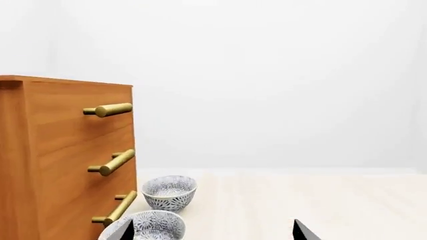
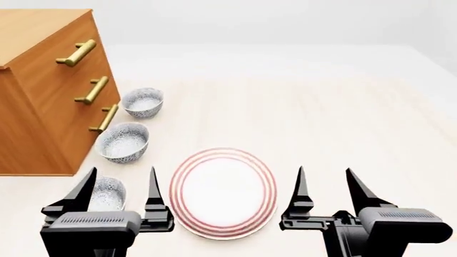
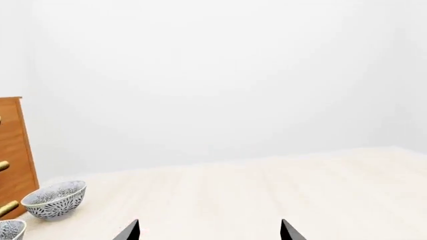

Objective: Put the bowl in the middle on the plate.

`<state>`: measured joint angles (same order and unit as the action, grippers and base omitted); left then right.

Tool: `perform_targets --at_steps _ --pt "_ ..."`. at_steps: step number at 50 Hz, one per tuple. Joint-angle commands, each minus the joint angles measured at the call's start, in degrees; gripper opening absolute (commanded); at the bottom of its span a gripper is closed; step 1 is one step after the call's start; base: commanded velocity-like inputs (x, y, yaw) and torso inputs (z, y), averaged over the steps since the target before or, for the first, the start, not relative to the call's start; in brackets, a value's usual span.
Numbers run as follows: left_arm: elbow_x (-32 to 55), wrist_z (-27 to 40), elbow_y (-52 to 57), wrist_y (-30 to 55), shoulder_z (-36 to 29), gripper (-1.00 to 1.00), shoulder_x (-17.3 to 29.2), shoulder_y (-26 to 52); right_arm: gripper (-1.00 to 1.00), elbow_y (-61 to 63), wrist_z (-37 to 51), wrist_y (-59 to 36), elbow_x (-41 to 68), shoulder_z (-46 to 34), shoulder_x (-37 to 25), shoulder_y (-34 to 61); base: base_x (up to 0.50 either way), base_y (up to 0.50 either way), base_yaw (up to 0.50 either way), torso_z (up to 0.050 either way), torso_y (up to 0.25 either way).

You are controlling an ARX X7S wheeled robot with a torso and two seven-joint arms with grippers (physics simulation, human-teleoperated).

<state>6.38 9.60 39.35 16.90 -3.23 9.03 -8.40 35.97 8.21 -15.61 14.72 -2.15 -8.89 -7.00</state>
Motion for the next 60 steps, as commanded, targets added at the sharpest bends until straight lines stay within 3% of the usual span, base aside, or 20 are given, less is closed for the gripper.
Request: perform_targets --at_steps 1,21,27,60 --pt "0.4 0.6 0.3 -0.1 -0.4 1.00 0.6 -0.1 1.00 -0.1 0.6 -0.1 0.1 -0.7 -0.7 0.0 0.50 0.00 0.00 0.000 0.000" --pt "0.1 1.7 0.7 -0.2 -1.3 1.00 1.7 -0.1 1.00 -0.3 1.3 0.7 -0.1 -1.7 -1.7 -0.1 0.50 0.00 0.00 0.000 0.001" --pt "0.3 1.9 0.8 -0.4 -1.6 1.00 2.0 -0.3 1.00 -0.2 1.1 1.8 0.9 -1.4 -1.9 -0.5 0.00 0.02 0.00 0.000 0.000" --pt "1.5 4.0 1.1 -0.7 -3.1 1.00 3.6 -0.2 1.00 -1.1 3.9 2.3 1.3 -3.3 -4.2 -0.1 0.00 0.50 0.00 0.000 0.000"
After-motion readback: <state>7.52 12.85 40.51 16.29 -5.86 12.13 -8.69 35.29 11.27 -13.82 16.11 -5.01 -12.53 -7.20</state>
